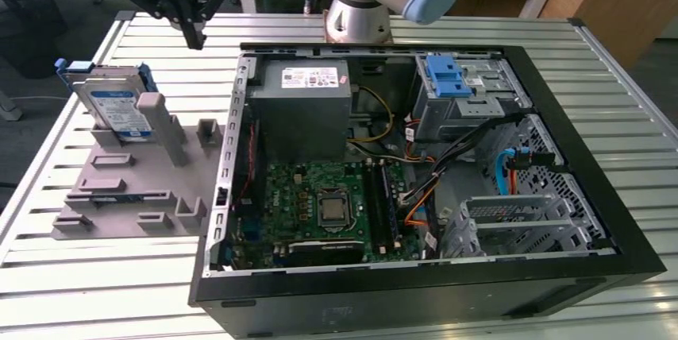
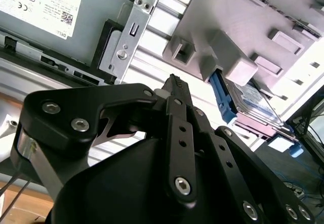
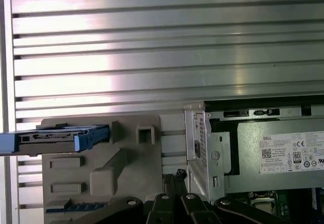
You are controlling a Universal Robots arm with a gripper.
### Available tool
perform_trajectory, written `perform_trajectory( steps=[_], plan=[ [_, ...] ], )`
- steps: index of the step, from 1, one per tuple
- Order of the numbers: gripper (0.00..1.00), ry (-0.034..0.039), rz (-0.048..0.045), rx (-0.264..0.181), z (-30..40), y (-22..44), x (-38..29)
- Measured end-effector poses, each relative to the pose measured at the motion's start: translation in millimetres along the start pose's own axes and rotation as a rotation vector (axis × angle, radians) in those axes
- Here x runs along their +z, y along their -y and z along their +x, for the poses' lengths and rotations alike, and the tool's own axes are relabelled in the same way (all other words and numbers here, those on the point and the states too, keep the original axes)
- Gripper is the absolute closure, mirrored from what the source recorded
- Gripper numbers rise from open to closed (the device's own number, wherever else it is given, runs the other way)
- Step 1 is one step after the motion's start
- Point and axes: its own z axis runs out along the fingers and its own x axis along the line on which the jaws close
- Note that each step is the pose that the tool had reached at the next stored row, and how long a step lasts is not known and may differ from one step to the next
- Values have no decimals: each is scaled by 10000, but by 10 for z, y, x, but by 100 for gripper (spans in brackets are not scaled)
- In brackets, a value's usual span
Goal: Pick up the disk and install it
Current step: 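Reach for the disk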
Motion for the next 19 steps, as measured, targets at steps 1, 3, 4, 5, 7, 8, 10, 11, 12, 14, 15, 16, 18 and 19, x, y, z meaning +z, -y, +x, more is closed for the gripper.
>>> perform_trajectory(
  steps=[1, 3, 4, 5, 7, 8, 10, 11, 12, 14, 15, 16, 18, 19],
  plan=[
    [89, -1, 0, 0, 13, -1, 0],
    [89, 0, 0, 0, 36, -2, -1],
    [89, 0, -1, 0, 46, -3, -1],
    [89, 0, 0, 1, 56, -4, 0],
    [89, 0, 0, 1, 77, -5, -1],
    [89, 0, -1, 0, 87, -6, -1],
    [89, 0, 0, 0, 107, -8, -1],
    [89, 0, 0, 1, 118, -8, -2],
    [89, 0, 0, 0, 131, -9, -2],
    [89, 0, 0, 0, 157, -9, -2],
    [89, 0, 0, 0, 169, -9, -2],
    [89, 0, 0, 0, 181, -9, -3],
    [89, 0, 0, 0, 202, -8, -3],
    [89, -1, 0, 0, 205, -8, -3]
  ],
)
